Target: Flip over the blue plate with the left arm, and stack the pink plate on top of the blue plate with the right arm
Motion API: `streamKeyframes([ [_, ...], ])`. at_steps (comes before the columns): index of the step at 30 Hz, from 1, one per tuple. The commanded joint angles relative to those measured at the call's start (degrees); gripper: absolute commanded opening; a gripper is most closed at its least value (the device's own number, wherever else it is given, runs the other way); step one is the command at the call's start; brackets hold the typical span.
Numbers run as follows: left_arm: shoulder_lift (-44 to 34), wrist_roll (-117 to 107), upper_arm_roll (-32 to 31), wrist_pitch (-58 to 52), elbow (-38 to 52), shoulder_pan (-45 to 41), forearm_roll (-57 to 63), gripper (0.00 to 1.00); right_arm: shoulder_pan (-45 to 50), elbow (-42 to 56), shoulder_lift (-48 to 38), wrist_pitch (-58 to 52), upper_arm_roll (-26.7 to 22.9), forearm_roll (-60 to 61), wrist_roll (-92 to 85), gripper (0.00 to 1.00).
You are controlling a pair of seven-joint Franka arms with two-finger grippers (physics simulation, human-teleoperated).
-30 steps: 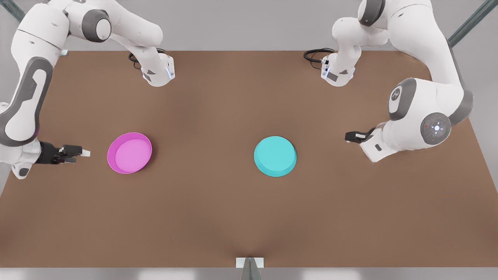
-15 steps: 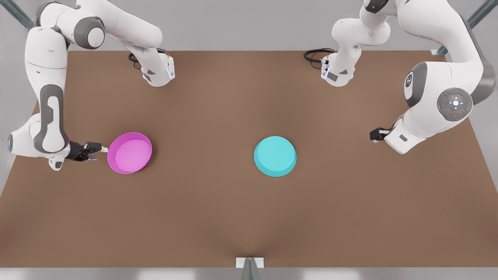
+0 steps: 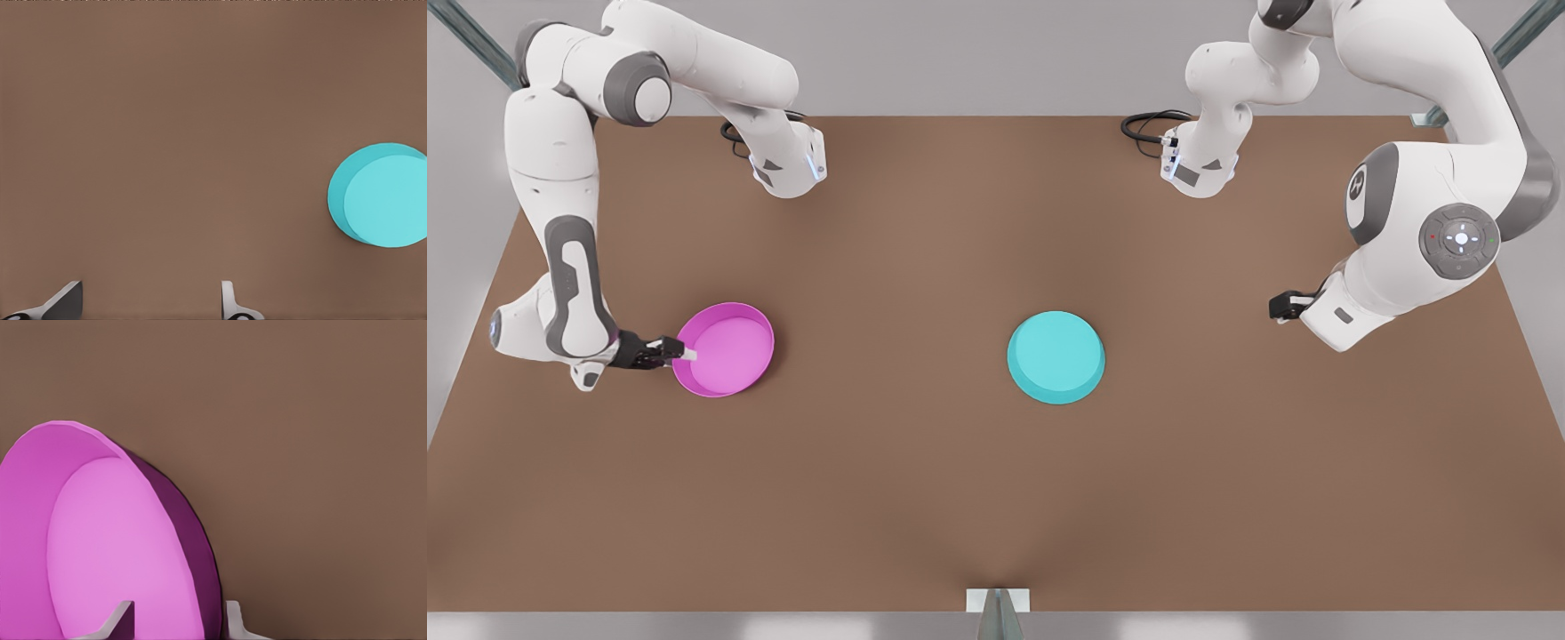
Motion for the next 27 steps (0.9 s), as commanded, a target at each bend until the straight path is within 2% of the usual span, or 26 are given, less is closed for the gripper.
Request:
streamKeyframes([
  [1,0.0,0.0,0.0,0.0,0.0,0.0,0.01,1.0,0.09,0.0,0.01,0.04,0.0,0.0,0.0,0.48],
  [10,-0.09,0.09,0.0,0.0,-0.09,0.0,0.01,1.0,0.09,0.18,0.8,0.83,0.0,0.18,0.0,0.45],
  [11,-0.01,0.09,0.0,0.0,-0.09,0.0,0.01,1.0,0.09,0.09,0.8,1.53,0.0,0.18,0.0,0.4],
  [13,0.0,0.09,0.0,0.0,-0.09,0.0,0.01,1.0,0.09,0.18,0.8,1.62,0.0,0.18,-0.18,0.22],
  [21,0.0,0.18,0.0,0.09,-0.09,0.0,0.01,1.0,0.18,0.26,0.89,1.36,0.09,0.18,-0.35,0.21],
  [27,-0.09,0.09,0.0,0.0,-0.09,0.0,0.01,1.0,1.76,-0.09,-2.19,0.48,0.7,0.18,0.7,0.21],
])
